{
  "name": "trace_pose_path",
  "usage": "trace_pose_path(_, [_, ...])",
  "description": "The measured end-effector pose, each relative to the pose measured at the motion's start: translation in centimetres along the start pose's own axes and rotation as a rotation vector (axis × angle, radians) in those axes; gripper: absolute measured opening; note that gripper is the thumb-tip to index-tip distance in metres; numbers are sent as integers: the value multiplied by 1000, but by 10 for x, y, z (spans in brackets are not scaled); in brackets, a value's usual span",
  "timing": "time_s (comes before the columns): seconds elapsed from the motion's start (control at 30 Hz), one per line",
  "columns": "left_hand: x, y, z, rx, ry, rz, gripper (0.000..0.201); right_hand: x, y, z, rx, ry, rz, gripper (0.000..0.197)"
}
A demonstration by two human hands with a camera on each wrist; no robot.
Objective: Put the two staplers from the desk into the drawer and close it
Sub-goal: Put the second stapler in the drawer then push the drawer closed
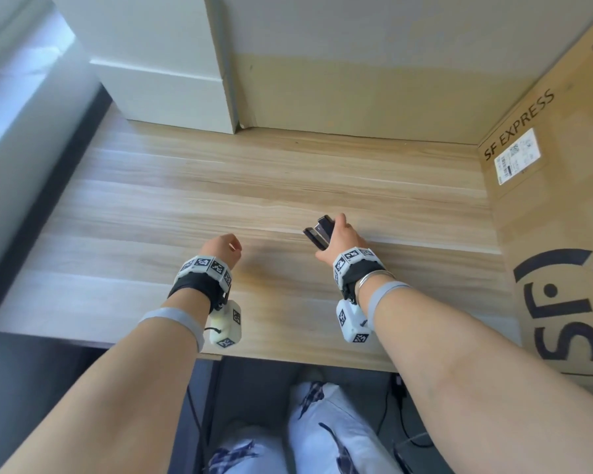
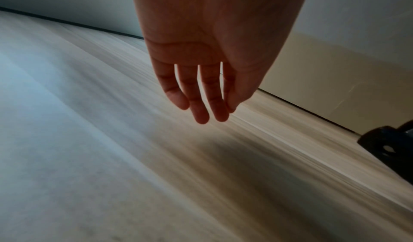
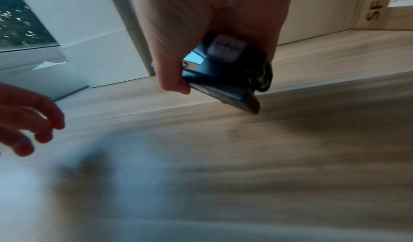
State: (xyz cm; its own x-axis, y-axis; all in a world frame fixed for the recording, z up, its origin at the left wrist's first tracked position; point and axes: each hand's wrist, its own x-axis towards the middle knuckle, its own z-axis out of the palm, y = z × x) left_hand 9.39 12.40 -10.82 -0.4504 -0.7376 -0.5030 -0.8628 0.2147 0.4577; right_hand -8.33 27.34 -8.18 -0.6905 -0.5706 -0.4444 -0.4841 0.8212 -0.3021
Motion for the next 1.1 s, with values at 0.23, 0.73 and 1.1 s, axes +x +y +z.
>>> trace_pose_path(0.23, [-31,-64,-25,-42,67,-28,17,-46,-65,38,7,-135,-146,71])
trace_pose_path(0.73, [-138,-267,-57,-38,130,-294,25,-180,-214,193,124,-545,-428,46])
trace_pose_path(1.1, [-162,-382,1,-81,34,-473,23,-199,-212,328,68,-676,-153,44])
